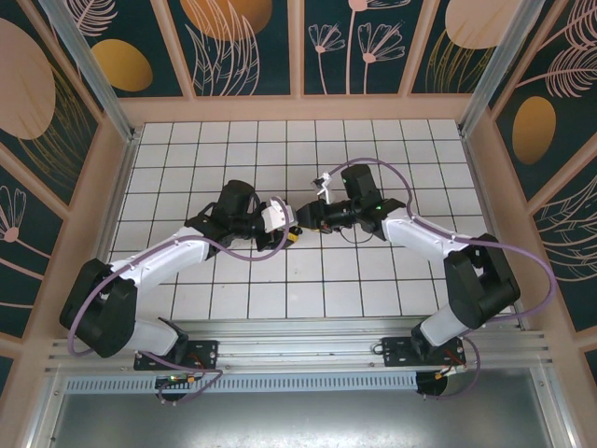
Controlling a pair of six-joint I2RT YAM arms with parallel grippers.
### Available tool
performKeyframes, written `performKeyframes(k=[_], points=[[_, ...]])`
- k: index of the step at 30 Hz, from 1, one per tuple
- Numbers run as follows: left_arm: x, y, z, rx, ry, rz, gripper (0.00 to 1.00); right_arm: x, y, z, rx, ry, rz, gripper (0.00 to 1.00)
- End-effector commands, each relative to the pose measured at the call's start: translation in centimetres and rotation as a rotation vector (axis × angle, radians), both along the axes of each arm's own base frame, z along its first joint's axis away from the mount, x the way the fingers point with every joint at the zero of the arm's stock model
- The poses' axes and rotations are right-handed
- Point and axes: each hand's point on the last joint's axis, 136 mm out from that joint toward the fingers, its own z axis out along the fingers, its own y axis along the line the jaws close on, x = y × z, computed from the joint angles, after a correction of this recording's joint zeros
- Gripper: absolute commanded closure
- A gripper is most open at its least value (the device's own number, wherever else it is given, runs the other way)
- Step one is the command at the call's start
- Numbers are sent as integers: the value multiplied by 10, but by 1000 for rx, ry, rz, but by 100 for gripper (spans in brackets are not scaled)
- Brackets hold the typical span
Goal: Insert the wireless bluetooth earbuds into the charging case
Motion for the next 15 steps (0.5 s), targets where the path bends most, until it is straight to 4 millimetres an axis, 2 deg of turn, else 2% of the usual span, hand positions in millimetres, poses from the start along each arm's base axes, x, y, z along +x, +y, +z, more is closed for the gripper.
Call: performKeyframes(k=[1,6,9,11,13,15], points=[[1,-4,23,-55,-59,-20,76,1,6,7,6,-25,25,64],[3,-4,29,-63,-69,-8,76,-1,6,3,-5,-21,34,69],[3,-4,32,-68,-73,-5,76,-1,5,3,-7,-28,32,76],[4,-4,34,-69,-76,3,68,0,4,5,-8,-47,25,80],[5,-3,35,-67,-76,11,51,3,2,8,-13,-89,10,82],[6,-3,38,-70,-73,16,38,6,-4,11,-17,-137,-8,84]])
